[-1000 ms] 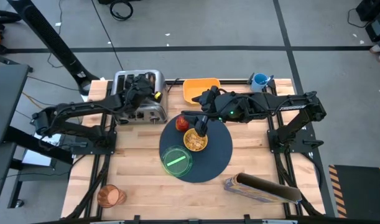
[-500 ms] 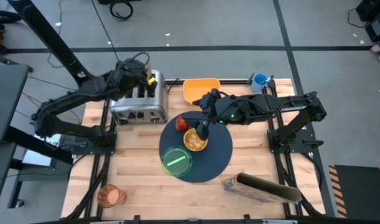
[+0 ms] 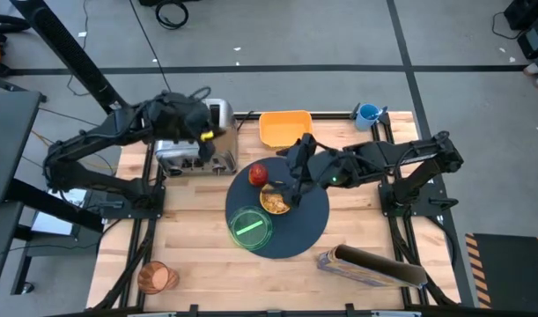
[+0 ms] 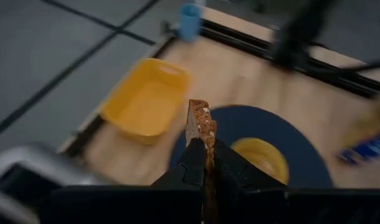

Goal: Arrange a breakfast setting
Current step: Put the brown toasted bread from the toaster on the green plate

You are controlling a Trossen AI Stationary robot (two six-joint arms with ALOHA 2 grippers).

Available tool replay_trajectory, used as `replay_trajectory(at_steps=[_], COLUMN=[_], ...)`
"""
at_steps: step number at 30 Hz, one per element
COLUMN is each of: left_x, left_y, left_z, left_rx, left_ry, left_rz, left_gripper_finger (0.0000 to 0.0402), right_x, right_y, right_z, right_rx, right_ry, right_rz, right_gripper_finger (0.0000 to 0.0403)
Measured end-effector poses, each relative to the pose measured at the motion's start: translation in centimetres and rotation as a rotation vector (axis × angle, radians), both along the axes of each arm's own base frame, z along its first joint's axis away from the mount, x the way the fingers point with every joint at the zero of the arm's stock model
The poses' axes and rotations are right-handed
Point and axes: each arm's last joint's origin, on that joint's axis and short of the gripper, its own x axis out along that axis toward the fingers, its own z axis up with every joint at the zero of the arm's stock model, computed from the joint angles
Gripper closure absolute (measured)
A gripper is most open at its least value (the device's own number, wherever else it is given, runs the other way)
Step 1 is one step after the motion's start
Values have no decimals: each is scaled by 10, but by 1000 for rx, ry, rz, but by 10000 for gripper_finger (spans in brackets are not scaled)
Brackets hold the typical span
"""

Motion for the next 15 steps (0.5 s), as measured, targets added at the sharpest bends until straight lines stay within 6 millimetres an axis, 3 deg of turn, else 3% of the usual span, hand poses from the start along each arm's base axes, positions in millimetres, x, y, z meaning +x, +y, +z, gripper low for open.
replay_trajectory(at_steps=[8,15], left_x=[11,18], left_y=[-62,-127], left_z=[-5,-35], left_rx=[-28,-51], left_ry=[-3,-54], left_rz=[-256,-354], left_gripper_finger=[384,385], right_x=[-7,-13], right_y=[31,57], right_z=[5,16], right_rx=[33,72], right_ry=[-70,-201], right_rz=[27,64], right_gripper_finger=[8,8])
